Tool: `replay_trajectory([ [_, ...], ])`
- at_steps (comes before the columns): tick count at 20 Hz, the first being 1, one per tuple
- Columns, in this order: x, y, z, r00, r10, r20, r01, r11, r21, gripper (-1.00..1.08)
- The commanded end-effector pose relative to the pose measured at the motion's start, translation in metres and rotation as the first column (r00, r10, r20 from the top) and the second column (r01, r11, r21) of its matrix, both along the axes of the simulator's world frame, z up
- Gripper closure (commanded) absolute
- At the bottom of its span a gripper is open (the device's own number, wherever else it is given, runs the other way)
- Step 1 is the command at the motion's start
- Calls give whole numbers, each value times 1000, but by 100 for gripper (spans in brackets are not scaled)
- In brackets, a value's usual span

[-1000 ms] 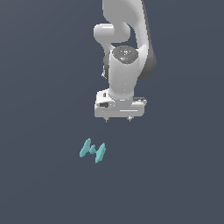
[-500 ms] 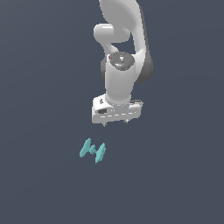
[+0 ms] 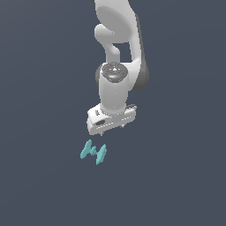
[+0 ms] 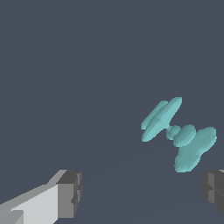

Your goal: Pick up the object and move it to a goal position.

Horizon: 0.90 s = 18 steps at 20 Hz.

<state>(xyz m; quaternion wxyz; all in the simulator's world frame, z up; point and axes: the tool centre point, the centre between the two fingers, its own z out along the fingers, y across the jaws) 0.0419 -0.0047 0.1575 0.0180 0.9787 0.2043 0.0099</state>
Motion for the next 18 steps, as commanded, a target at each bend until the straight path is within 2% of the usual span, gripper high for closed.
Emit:
replay_trajectory([
  [1, 5, -6, -5, 998, 60, -4, -60, 998, -1, -92],
  [9, 18, -25, -21, 970, 243, -17, -243, 970, 0, -92],
  [18, 31, -47, -40, 899, 436, -27, -436, 900, 8, -92],
])
